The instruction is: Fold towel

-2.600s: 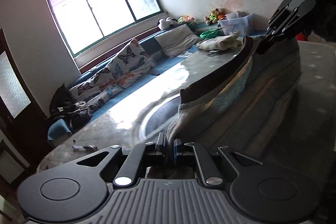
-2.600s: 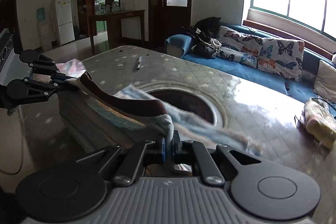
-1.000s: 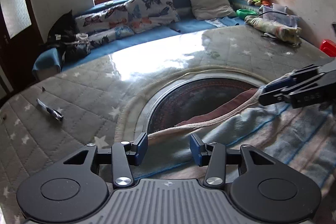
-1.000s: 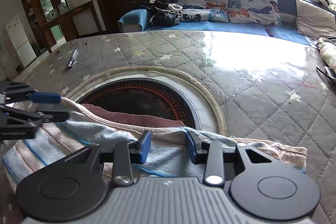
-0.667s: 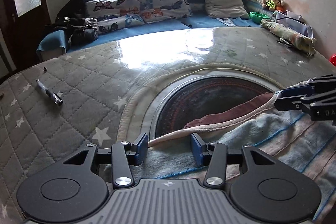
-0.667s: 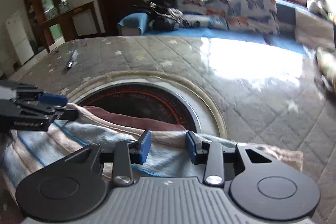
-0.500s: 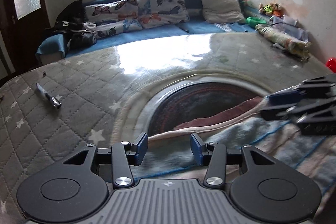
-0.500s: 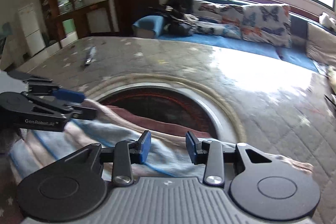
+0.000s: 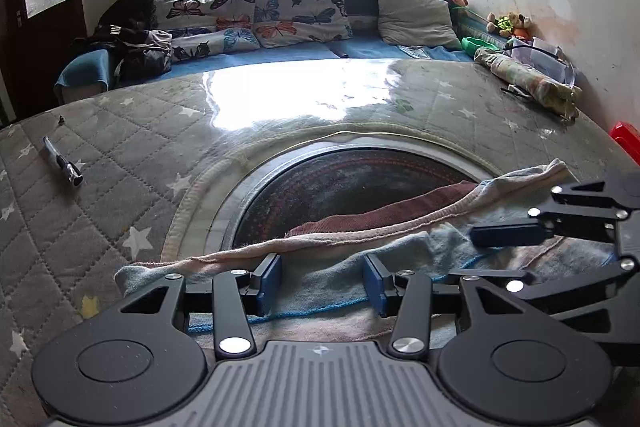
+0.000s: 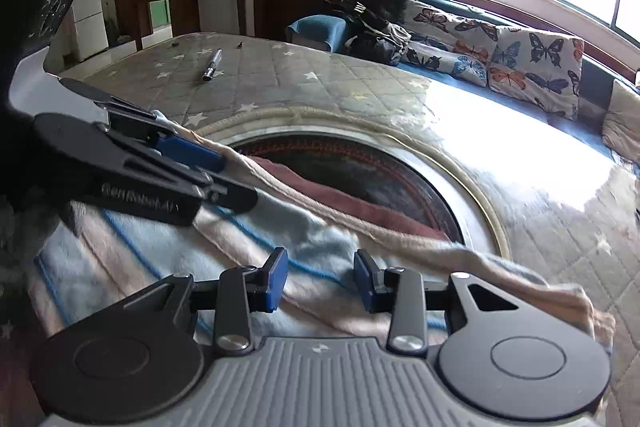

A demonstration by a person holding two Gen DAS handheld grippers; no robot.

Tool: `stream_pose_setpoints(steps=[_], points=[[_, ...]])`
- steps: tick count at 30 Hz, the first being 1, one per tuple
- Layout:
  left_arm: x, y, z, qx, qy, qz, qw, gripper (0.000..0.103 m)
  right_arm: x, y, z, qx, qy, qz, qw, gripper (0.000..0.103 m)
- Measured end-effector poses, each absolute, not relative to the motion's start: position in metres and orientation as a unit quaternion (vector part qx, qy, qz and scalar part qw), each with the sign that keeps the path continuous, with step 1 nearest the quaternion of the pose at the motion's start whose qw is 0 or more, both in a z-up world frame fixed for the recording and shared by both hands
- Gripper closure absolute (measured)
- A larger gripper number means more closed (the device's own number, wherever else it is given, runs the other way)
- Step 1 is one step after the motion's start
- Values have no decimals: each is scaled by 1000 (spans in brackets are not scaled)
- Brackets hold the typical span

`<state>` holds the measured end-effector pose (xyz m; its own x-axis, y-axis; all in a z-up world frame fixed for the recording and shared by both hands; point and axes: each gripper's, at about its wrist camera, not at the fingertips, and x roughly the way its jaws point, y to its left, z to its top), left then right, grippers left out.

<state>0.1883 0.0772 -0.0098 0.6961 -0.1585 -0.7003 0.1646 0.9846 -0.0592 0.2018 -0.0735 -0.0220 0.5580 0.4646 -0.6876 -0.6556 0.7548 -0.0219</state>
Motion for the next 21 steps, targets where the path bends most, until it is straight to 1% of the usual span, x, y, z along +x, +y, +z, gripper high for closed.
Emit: stream_pose_setpoints(steps=[14, 18, 21], points=[[188, 75, -11, 8, 379, -85, 922, 54, 226, -176, -15, -51, 355, 210, 910, 67], [188, 75, -11, 11, 379, -85, 922, 54, 233, -202, -13, -20, 352, 184, 918, 72], [188, 73, -12, 14, 379, -83, 922, 53, 234, -205, -9, -16, 349, 178, 920, 72]])
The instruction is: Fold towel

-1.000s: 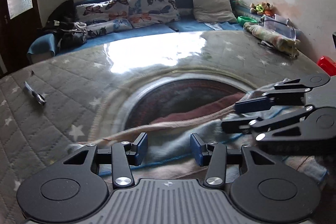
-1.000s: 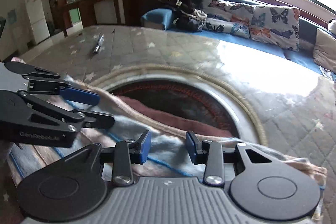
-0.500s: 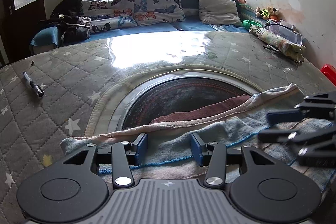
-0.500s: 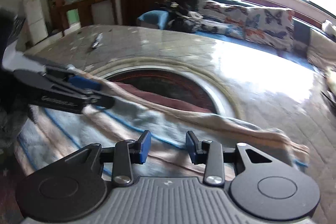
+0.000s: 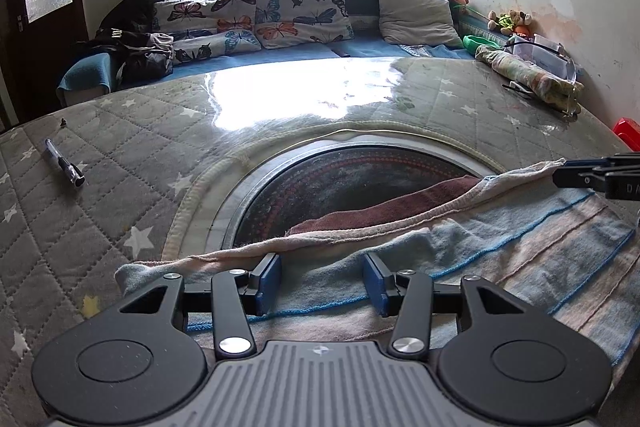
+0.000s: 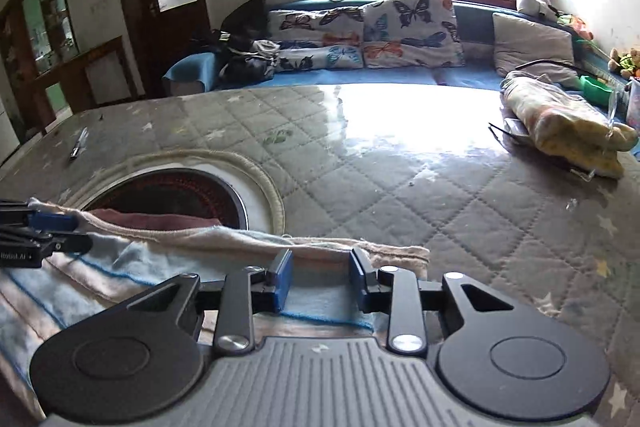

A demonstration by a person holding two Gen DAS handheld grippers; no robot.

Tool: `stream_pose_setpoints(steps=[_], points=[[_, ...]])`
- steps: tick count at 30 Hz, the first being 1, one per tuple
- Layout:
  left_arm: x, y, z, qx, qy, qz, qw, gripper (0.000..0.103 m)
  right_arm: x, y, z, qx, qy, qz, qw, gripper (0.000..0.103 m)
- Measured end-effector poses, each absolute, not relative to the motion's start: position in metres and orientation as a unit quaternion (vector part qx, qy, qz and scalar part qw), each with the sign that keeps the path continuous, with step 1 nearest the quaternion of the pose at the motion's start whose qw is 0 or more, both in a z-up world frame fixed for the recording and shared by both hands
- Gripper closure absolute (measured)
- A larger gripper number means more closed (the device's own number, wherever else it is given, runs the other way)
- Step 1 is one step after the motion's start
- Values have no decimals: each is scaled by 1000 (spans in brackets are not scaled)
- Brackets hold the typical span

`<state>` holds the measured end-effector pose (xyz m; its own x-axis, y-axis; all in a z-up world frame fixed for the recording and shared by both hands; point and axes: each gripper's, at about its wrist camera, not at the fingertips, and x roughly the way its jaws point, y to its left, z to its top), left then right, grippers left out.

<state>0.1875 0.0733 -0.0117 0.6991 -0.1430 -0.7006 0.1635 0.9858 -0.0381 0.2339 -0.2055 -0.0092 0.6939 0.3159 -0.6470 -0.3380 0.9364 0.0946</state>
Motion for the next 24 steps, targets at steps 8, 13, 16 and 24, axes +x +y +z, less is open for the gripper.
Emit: stream_pose_setpoints(steps=[8, 13, 16, 24], points=[[187, 73, -12, 17, 378, -83, 922, 52, 238, -171, -10, -67, 341, 189, 918, 72], [188, 73, -12, 16, 378, -85, 922, 51, 252, -178, -14, -56, 350, 151, 923, 73], [188, 74, -13, 16, 377, -84, 922, 49, 248, -190, -7, -41, 352, 159, 922, 73], [187, 72, -14, 20, 378, -77, 923, 46, 209, -195, 5, -58, 350, 228, 907, 72]])
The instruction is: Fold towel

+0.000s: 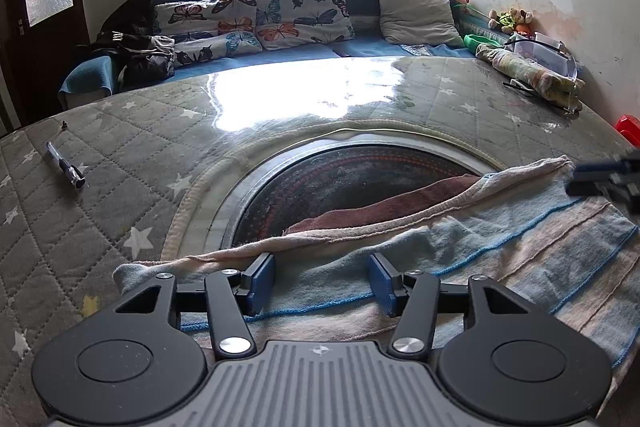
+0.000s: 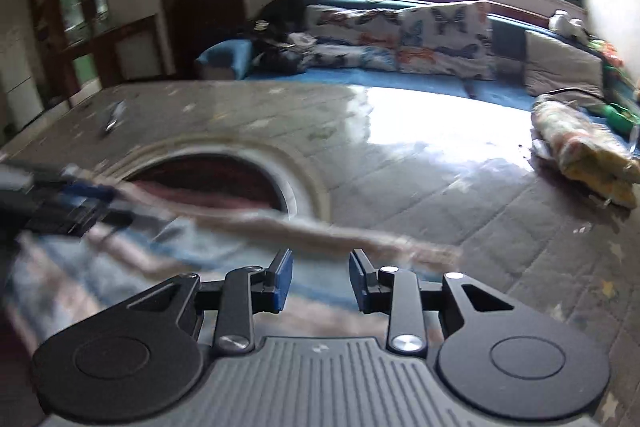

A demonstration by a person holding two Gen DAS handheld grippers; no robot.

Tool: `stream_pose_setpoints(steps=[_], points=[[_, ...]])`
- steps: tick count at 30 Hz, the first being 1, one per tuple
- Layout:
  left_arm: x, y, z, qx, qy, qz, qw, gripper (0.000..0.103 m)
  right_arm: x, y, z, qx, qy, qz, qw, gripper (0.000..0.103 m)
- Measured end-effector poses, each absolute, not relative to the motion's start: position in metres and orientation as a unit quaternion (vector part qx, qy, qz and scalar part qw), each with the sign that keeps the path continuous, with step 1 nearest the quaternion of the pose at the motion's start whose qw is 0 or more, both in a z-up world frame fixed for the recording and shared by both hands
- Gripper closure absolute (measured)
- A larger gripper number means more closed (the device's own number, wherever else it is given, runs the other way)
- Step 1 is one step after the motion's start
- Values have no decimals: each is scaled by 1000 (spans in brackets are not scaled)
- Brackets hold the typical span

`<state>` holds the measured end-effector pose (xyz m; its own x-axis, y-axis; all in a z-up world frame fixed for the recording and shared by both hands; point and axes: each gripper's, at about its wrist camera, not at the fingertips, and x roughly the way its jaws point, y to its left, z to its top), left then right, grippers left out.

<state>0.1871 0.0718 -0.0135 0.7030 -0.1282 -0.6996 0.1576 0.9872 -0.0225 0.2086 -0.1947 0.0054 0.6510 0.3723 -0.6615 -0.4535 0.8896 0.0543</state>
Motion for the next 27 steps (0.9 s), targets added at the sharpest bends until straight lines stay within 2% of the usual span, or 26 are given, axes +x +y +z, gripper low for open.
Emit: stream_pose_setpoints(steps=[6, 12, 15, 18, 21, 27], points=[[185, 73, -15, 20, 375, -74, 924, 41, 170, -210, -8, -69, 347, 223, 908, 72], [182, 74, -16, 20, 370, -69, 926, 29, 153, -237, -9, -39, 340, 209, 916, 71], [173, 76, -12, 16, 365, -64, 929, 20, 142, -239, -4, -34, 328, 208, 921, 66], [157, 78, -5, 18, 356, -63, 932, 18, 130, -232, -2, -53, 318, 218, 921, 65], [135, 77, 1, 32, 341, -62, 937, 11, 122, -227, -4, -66, 315, 226, 919, 61], [85, 76, -2, 57, 327, -60, 941, 10, 109, -228, -9, -69, 312, 228, 920, 60]])
